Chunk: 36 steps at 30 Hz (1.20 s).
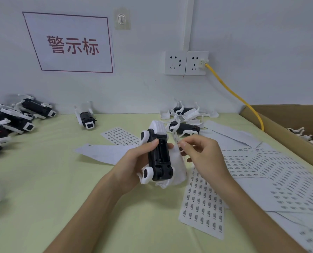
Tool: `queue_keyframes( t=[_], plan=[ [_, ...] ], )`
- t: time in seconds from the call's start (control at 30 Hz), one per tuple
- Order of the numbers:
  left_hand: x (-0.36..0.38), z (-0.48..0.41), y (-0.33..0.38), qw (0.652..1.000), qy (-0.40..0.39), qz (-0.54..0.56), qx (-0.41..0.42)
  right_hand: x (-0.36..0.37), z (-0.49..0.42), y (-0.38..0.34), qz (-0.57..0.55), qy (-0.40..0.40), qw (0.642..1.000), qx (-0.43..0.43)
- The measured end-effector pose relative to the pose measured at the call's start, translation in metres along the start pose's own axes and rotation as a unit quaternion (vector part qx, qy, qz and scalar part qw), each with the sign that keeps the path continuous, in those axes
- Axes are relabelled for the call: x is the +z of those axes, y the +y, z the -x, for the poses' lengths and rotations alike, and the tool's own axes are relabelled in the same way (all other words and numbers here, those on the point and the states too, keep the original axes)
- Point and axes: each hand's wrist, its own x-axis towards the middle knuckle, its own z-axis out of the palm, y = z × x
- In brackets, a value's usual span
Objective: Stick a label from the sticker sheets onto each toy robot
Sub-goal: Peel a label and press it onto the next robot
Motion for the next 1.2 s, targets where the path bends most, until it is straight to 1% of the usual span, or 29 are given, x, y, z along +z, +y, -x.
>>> queue_keyframes(
  t=[0.17,0.27,0.37,0.5,0.63,0.73,0.87,0.93,1.03,1.07,1.13,1.17,1.2],
  plan=[
    [-0.001,-0.004,-0.001,0.998,0.057,0.008,-0.007,0.001,0.000,0.002,0.013,0.053,0.998,0.004],
    [0.000,-0.004,0.000,0.995,0.098,0.033,-0.012,-0.001,0.000,0.001,-0.009,0.081,0.997,0.012],
    [0.000,-0.004,0.002,0.986,0.154,0.058,-0.013,-0.002,0.000,0.000,-0.021,0.079,0.997,0.013],
    [0.000,-0.005,0.004,0.973,0.228,0.044,0.010,-0.001,0.002,-0.002,-0.030,0.059,0.998,0.014],
    [-0.007,-0.009,0.002,0.940,0.336,0.039,0.041,0.000,0.004,-0.003,-0.028,0.050,0.998,0.019],
    [-0.010,-0.009,0.004,0.919,0.384,0.022,0.088,0.001,0.003,-0.003,-0.027,0.056,0.998,0.023],
    [-0.015,-0.008,0.008,0.885,0.434,-0.050,0.158,0.001,0.002,-0.002,-0.040,0.059,0.997,0.033],
    [-0.015,-0.006,0.008,0.869,0.460,-0.100,0.156,0.001,0.002,-0.002,-0.040,0.051,0.997,0.032],
    [-0.012,-0.004,0.008,0.864,0.471,-0.136,0.116,0.002,0.003,-0.003,-0.038,0.041,0.998,0.031],
    [-0.010,-0.004,0.009,0.852,0.488,-0.155,0.106,0.002,0.003,-0.003,-0.038,0.039,0.998,0.031],
    [-0.010,-0.004,0.008,0.809,0.537,-0.211,0.115,0.002,0.003,-0.004,-0.039,0.036,0.998,0.031],
    [-0.008,-0.003,0.008,0.790,0.554,-0.223,0.143,0.002,0.003,-0.005,-0.039,0.035,0.998,0.030],
    [-0.008,-0.002,0.007,0.781,0.555,-0.221,0.180,0.002,0.004,-0.005,-0.037,0.034,0.998,0.028]
  ],
)
